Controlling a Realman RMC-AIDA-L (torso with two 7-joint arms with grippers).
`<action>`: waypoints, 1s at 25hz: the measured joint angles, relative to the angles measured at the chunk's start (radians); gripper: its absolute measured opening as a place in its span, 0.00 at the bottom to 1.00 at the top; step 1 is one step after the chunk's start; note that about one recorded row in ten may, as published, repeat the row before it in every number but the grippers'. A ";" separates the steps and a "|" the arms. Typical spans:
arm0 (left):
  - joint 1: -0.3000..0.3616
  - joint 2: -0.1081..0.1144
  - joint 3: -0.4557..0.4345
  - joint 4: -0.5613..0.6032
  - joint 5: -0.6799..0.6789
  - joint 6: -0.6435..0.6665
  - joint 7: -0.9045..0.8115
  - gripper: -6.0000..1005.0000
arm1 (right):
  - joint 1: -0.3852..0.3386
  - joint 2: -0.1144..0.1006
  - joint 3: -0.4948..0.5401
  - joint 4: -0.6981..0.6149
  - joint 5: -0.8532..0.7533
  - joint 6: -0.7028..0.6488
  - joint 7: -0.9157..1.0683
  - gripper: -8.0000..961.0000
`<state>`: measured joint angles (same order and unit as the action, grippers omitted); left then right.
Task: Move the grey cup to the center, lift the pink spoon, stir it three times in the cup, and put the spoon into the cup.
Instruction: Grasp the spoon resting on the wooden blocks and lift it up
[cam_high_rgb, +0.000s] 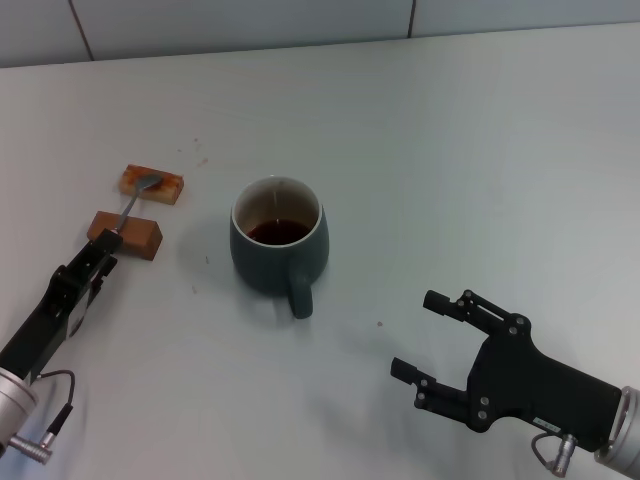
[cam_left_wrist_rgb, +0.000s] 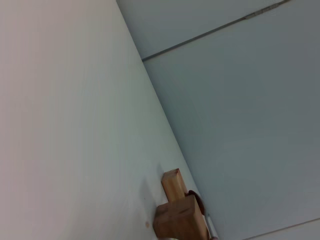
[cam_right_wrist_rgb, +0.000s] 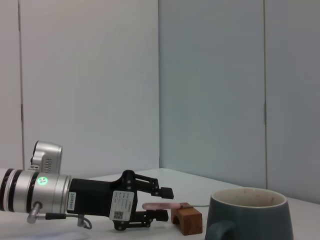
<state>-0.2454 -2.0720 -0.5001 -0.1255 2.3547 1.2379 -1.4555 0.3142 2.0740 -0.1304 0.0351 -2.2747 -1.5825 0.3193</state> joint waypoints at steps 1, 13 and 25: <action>0.000 0.000 -0.001 -0.002 0.000 0.000 0.000 0.47 | 0.000 0.000 0.000 0.000 0.000 0.000 0.000 0.83; -0.002 0.000 -0.003 -0.005 0.000 0.000 0.000 0.38 | 0.004 0.000 0.000 -0.003 0.000 -0.001 0.000 0.83; 0.006 -0.002 -0.007 -0.021 0.000 -0.008 -0.034 0.38 | 0.003 -0.002 0.000 -0.013 0.000 -0.001 0.007 0.83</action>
<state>-0.2395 -2.0739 -0.5068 -0.1460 2.3546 1.2303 -1.4892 0.3175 2.0723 -0.1304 0.0219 -2.2748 -1.5830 0.3267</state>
